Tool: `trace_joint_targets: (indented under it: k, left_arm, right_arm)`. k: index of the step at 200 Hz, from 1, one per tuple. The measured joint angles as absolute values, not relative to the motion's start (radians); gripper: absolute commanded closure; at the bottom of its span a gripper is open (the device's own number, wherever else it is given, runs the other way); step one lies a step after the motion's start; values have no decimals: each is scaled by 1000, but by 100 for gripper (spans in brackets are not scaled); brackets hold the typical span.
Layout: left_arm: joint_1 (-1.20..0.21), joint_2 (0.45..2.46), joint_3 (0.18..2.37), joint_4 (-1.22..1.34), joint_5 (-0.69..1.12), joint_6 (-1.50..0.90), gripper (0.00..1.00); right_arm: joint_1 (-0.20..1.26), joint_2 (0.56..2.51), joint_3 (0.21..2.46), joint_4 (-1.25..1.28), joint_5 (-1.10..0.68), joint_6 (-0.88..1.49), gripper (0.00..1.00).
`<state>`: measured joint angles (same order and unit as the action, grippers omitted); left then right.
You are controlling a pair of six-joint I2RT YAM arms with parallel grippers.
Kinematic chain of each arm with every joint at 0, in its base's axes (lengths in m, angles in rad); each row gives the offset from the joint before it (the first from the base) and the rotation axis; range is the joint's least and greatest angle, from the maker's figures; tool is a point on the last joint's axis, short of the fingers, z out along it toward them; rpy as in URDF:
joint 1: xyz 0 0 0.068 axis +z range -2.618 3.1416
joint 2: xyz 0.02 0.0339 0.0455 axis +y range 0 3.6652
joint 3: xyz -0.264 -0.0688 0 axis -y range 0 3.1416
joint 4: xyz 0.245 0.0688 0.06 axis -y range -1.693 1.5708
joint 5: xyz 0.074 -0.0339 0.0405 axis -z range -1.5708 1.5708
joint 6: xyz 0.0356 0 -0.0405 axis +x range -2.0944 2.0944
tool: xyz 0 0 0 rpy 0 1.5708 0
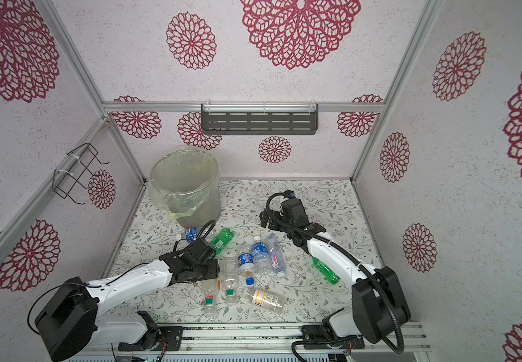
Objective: Throw the plastic bottles in the bin
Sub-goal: Pick up the plastic bottle from the bottom-center of the table.
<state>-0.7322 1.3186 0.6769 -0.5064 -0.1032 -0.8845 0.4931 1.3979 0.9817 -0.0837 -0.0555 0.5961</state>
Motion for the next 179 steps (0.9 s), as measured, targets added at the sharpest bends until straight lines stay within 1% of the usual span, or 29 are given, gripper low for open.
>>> trace_joint_targets:
  k: [110, 179]
  left_arm:
    - [-732, 1190, 744, -562, -153, -860, 37]
    - [-703, 1168, 786, -558, -167, -827, 38]
  right_arm:
    - [487, 1398, 971, -88, -55, 604, 1]
    - [487, 1398, 951, -89, -55, 606, 1]
